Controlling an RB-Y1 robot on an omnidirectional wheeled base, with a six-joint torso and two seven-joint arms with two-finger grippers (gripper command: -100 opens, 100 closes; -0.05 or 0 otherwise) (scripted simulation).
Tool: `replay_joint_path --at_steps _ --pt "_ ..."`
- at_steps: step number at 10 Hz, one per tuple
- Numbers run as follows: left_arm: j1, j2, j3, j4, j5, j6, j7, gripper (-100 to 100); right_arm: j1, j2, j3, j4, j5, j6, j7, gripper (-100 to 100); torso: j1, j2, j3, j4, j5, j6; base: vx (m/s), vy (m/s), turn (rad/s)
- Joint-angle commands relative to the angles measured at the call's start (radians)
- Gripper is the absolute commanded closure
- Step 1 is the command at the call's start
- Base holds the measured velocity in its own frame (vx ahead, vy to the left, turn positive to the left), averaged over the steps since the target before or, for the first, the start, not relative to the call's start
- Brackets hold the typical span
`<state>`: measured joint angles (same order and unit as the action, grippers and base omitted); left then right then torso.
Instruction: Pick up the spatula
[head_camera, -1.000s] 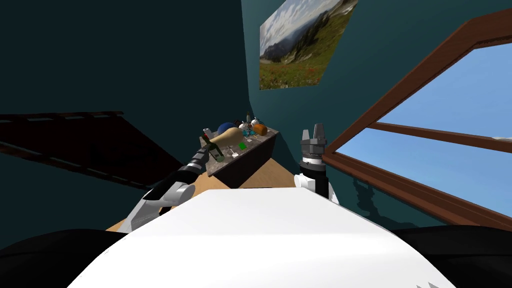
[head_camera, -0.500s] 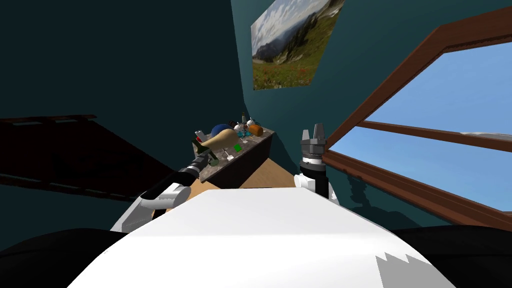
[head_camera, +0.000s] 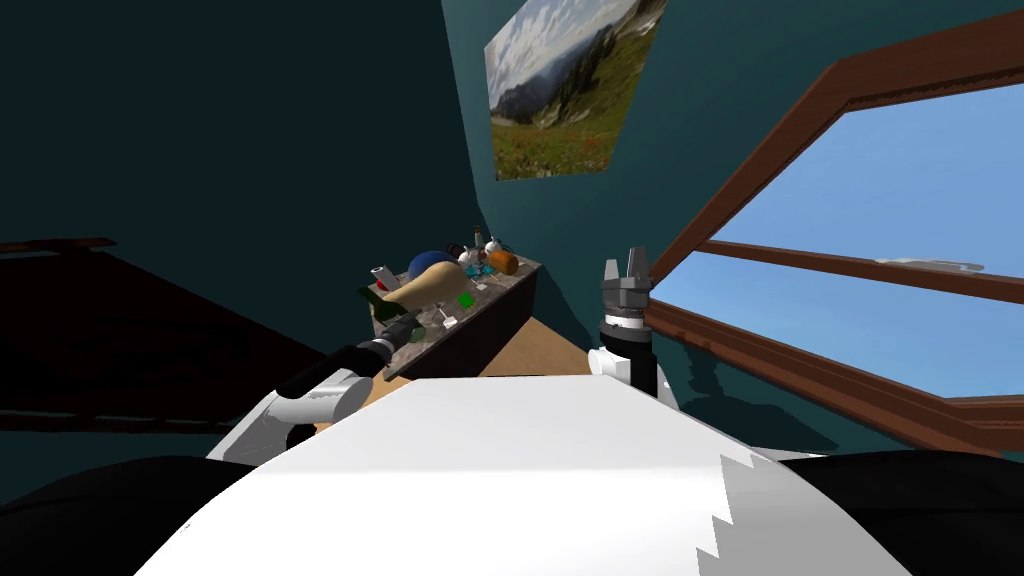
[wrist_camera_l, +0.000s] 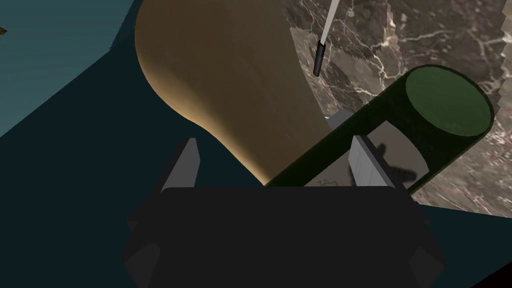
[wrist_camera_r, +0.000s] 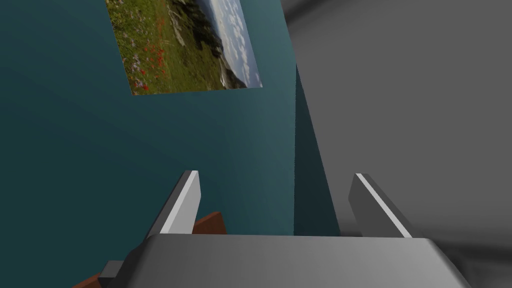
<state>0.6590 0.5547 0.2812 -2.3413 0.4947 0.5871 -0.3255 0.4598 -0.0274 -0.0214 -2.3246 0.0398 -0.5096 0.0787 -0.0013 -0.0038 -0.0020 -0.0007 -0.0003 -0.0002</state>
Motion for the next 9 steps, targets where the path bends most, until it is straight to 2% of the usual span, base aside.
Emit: replay_joint_path --at_steps 1,2,3,4,5,6,7,8,9 --pt "0.004 0.015 0.008 0.002 0.012 0.05 -0.004 -100 0.0 0.0 0.0 0.0 0.0 0.0 0.0 0 0.0 0.0 0.0 0.0 0.0 0.0 0.061 -0.032 -0.093" --pt "0.023 0.049 0.021 0.018 0.04 0.082 -0.017 -100 0.0 0.0 0.0 0.0 0.0 0.0 0.0 0 0.0 0.0 0.0 0.0 0.0 -0.001 0.086 -0.049 -0.18" --pt "0.023 0.049 0.021 0.018 0.04 0.111 -0.017 -100 0.0 0.0 0.0 0.0 0.0 0.0 0.0 0 -0.001 -0.002 -0.001 0.0 0.0 0.0 0.078 -0.035 -0.081" --pt "0.042 0.084 0.033 0.036 0.067 0.149 -0.03 -100 0.0 0.0 0.0 0.0 0.0 0.0 0.0 0 0.0 -0.002 -0.001 0.0 0.0 -0.001 0.104 -0.046 -0.158" --pt "0.042 0.084 0.033 0.036 0.067 0.165 -0.03 -100 0.0 0.0 0.0 0.0 0.0 0.0 0.0 0 0.0 -0.003 -0.002 -0.001 0.0 0.0 0.098 -0.038 -0.09" --pt "0.061 0.119 0.044 0.054 0.093 0.199 -0.042 -100 0.0 0.0 0.0 0.0 0.0 0.0 0.0 0 -0.001 -0.003 -0.002 -0.001 0.0 -0.001 0.102 -0.045 -0.169" --pt "0.061 0.119 0.044 0.054 0.093 0.216 -0.042 -100 0.0 0.0 0.0 0.0 0.0 0.0 0.0 0 -0.001 -0.003 -0.002 -0.001 0.0 0.0 0.081 -0.028 -0.068" --pt "0.08 0.154 0.055 0.072 0.117 0.251 -0.054 -100 0.0 0.0 0.0 0.0 0.0 0.0 0.0 0 0.0 -0.002 -0.001 -0.001 0.0 -0.001 0.109 -0.032 -0.133" --pt "0.08 0.154 0.055 0.072 0.117 0.266 -0.054 -100 0.0 0.0 0.0 0.0 0.0 0.0 0.0 0 0.0 -0.003 -0.002 -0.001 0.0 0.0 0.089 -0.022 -0.082"
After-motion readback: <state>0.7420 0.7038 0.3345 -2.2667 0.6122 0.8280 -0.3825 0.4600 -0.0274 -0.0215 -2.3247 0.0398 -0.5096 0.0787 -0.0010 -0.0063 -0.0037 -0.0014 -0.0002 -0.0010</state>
